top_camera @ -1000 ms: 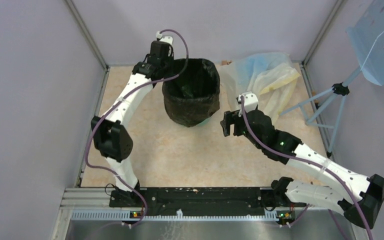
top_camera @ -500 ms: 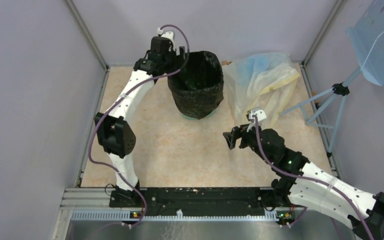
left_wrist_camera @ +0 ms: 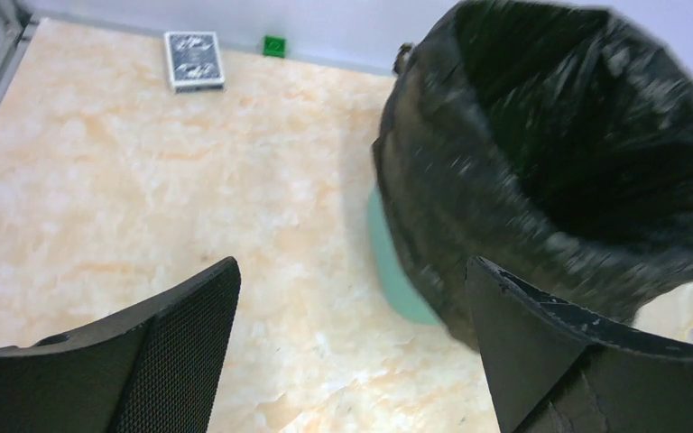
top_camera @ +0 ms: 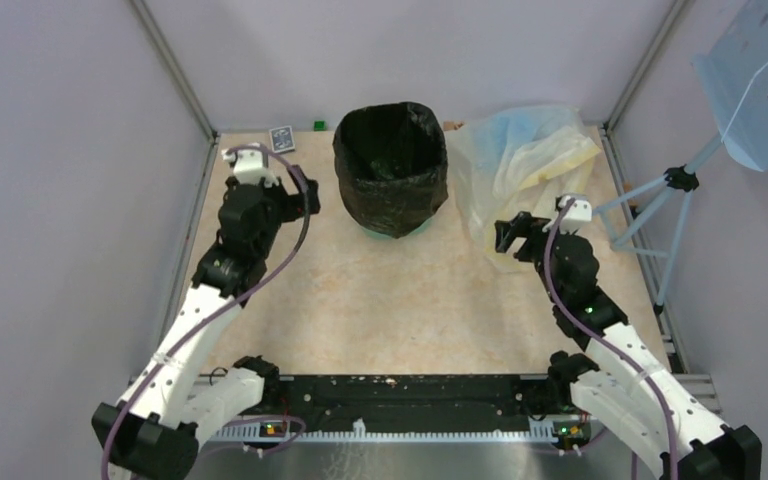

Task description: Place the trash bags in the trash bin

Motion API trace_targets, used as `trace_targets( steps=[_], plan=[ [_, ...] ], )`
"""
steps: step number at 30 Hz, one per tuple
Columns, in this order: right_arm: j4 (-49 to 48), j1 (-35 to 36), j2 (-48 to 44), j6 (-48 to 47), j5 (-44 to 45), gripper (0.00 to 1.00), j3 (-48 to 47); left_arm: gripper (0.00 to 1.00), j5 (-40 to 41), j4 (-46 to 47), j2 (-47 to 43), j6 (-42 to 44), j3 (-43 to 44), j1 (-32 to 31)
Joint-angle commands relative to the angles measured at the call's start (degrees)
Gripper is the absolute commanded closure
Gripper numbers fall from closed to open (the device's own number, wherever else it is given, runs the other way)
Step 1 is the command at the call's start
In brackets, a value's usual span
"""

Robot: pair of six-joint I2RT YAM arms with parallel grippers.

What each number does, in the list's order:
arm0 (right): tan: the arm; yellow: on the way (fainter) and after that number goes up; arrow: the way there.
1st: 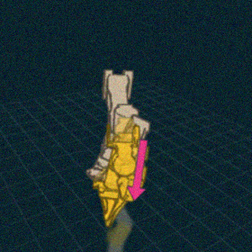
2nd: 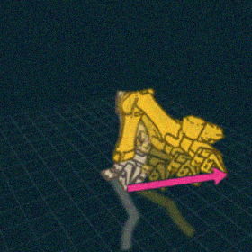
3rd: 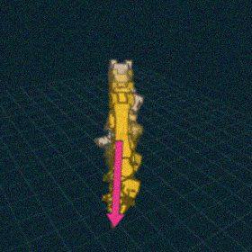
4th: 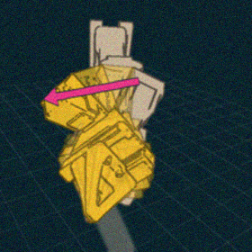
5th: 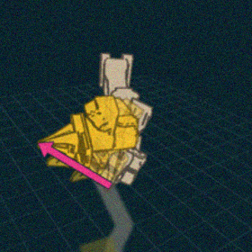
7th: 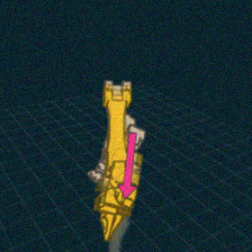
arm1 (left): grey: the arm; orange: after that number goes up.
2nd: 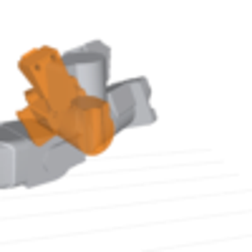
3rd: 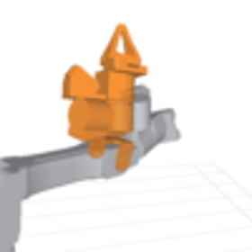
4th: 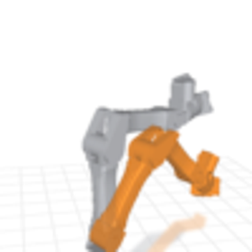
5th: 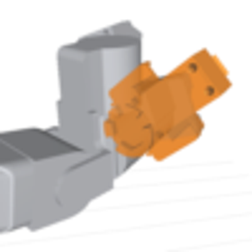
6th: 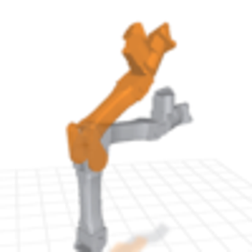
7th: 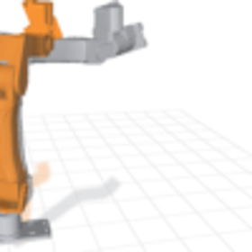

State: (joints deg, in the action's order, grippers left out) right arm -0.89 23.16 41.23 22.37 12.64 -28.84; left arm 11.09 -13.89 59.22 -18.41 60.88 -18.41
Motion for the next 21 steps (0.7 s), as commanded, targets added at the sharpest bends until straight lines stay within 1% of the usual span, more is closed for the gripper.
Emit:
trace_targets(
  steps=[1,3,6,8,10,12,13,16,17,19,21],
  plan=[
    [-8.31,-0.31,-5.2,-4.83,8.81,0.16,3.81,0.01,4.89,18.32,-8.15,-0.54,-17.88,0.06],
    [-13.93,-0.28,-7.88,-9.66,9.84,0.15,7.74,0.01,5.31,20.75,-10.71,-1.07,-23.78,0.09],
    [-22.53,-0.3,-10.4,-14.46,16.34,0.15,13.76,0.01,3.26,23.76,-11.68,-2.21,-29.4,0.05],
    [-31.54,-0.36,-10.22,-20.04,17.8,0.15,19.35,0.01,-2.45,28.03,-11.97,1.5,-33.66,0.07],
    [-40.25,-0.94,-7.93,-21.58,17.98,0.17,22.93,0.01,-5.49,34.8,-11.91,4.26,-37.85,0.05],
    [-45.72,-2.51,-2.86,-22.08,19.33,0.17,24.19,0.01,-3.97,40.31,-10.52,5.08,-40.8,0.01],
    [-48.22,-3.49,0.49,-22.94,20.17,0.17,24.45,0.01,-2.26,41.58,-9.41,5.28,-41.29,0.05],
    [-55.8,-7.35,10.55,-23.57,19.99,0.17,25.35,0.01,3.46,41.69,-5.41,6.79,-40.67,0.06],
    [-59.78,-8.16,13.54,-23.08,19.89,0.17,26.31,0.01,4.77,42.56,-4.09,7.35,-40.78,0.0],
    [-69.07,-9.03,19.23,-24.3,19.53,0.17,28.26,0.01,5.88,45.35,-1.69,8.43,-41.68,0.08],
    [-74.12,-10.02,24.96,-24.87,18.27,0.17,28.4,0.01,5.88,48.39,0.13,10.35,-42.78,0.05]
  ],
)
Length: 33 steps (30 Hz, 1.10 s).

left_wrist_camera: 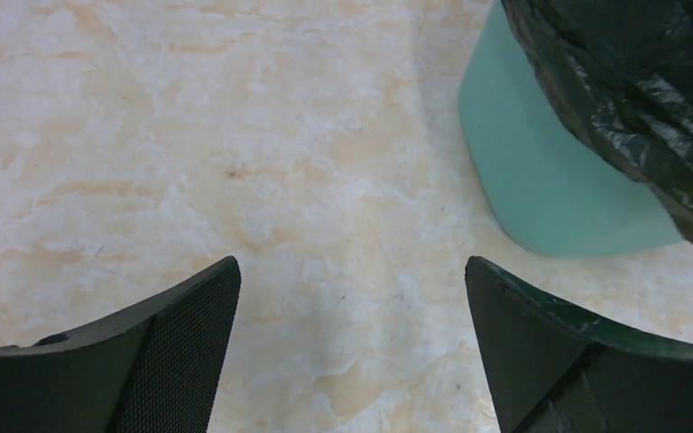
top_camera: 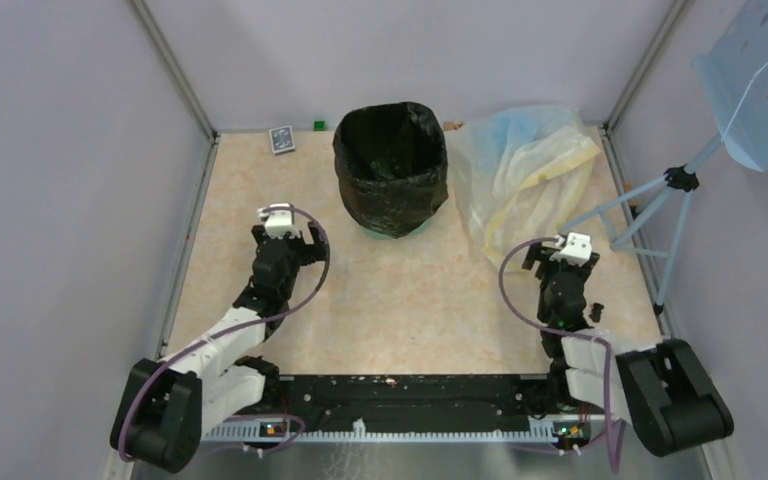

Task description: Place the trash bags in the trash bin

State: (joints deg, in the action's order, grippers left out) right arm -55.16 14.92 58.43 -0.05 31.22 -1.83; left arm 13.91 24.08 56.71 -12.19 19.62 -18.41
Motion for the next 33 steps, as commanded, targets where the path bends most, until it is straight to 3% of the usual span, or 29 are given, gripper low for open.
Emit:
trace_targets(
  steps=[1,6,10,12,16,20,24,25,27,28,31,33],
  plan=[
    [-22.75,-2.2,11.05,-2.83,-1.26,0.17,1.39,0.01,3.55,11.67,3.37,4.59,-2.04,0.05],
    [-41.09,-3.3,30.24,-5.96,-3.9,0.16,0.48,0.01,6.07,15.93,6.1,8.03,-3.01,0.19],
    [-23.98,-5.88,26.02,-2.16,-5.83,0.16,-5.15,0.01,8.05,21.14,8.85,12.68,-4.78,0.78],
    [-19.79,-7.05,25.76,-0.56,-5.66,0.16,-6.85,0.01,7.92,24.39,11.58,12.96,-6.09,1.99],
    [-21.26,-7.07,25.94,-0.71,-5.66,0.14,-6.35,0.01,2.11,35.5,18.99,12.62,-8.48,7.77],
    [-20.78,-7.09,25.94,-0.66,-5.86,0.13,-6.51,0.01,-6.5,35.51,22.23,13.84,-5.96,12.62],
    [-20.73,-7.1,25.94,-0.49,-5.91,0.13,-6.54,0.14,-16.49,27.36,28.14,14.92,1.85,16.02],
    [-20.72,-7.14,25.91,-0.55,-5.91,0.13,-6.55,0.14,-18.94,31.51,29.91,15.92,1.2,16.27],
    [-20.7,-7.1,25.87,-0.46,-5.91,0.13,-6.52,0.12,-19.71,48.36,34.42,16.79,-5.21,16.46],
    [-20.76,-7.1,25.89,-0.55,-5.92,0.13,-6.5,0.1,-20.1,50.22,34.47,16.79,-6.34,16.47],
    [-20.71,-7.16,25.94,-0.5,-5.91,0.12,-6.6,0.06,-21.16,38.87,32.31,16.68,-2.55,16.52],
    [-20.69,-7.11,25.87,-0.54,-5.95,0.12,-6.53,0.03,-19.23,42.34,33.31,16.65,-3.55,16.48]
  ],
)
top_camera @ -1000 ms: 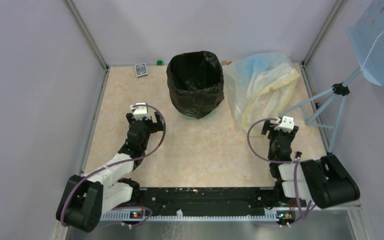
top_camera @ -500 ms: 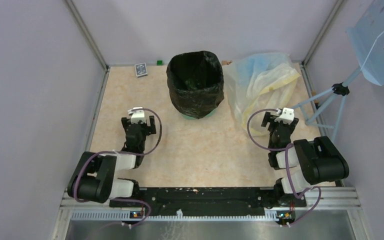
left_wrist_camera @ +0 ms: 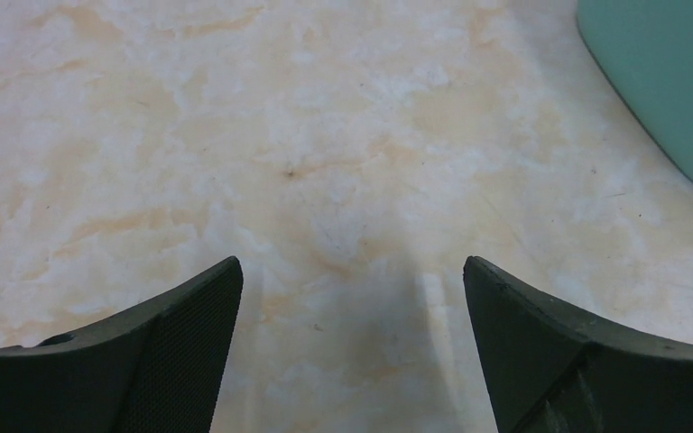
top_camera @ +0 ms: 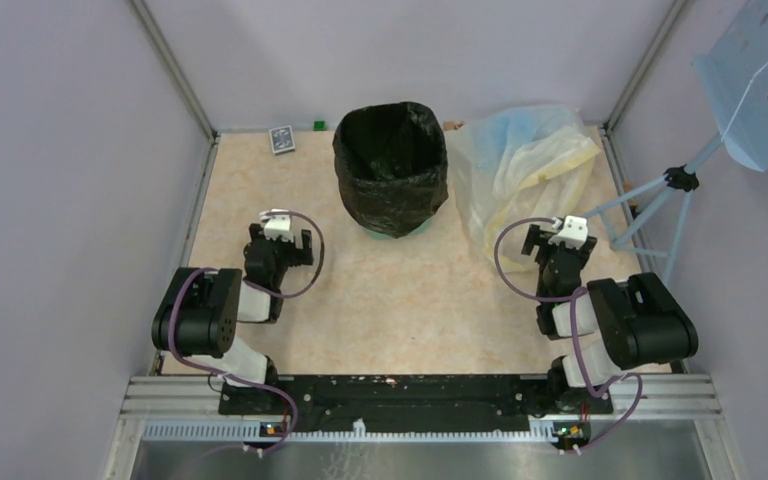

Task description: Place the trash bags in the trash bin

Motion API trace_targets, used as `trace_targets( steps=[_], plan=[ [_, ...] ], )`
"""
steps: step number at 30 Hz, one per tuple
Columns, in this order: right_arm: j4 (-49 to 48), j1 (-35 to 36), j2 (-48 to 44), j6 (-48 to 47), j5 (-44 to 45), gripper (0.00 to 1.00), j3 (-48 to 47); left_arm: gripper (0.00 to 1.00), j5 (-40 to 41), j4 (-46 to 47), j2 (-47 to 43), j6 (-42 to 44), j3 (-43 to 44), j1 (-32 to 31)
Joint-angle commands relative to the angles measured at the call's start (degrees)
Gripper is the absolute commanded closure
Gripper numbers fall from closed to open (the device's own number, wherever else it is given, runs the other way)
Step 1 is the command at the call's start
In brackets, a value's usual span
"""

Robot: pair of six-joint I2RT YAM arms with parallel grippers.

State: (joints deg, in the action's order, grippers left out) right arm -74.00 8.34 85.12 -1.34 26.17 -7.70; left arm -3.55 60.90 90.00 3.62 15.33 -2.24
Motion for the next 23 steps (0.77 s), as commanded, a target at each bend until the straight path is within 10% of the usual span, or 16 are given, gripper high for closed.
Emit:
trace_targets(
  steps=[1,23],
  plan=[
    [-1.86,-0.56,-0.83,0.75,-0.87,0.12,-0.68,0.05,-0.85,6.02,0.3,0.47,0.84,0.31],
    [-1.85,-0.53,-0.85,0.79,-0.88,0.11,-0.65,0.01,-1.45,2.9,-0.72,0.41,1.65,0.3]
  ],
)
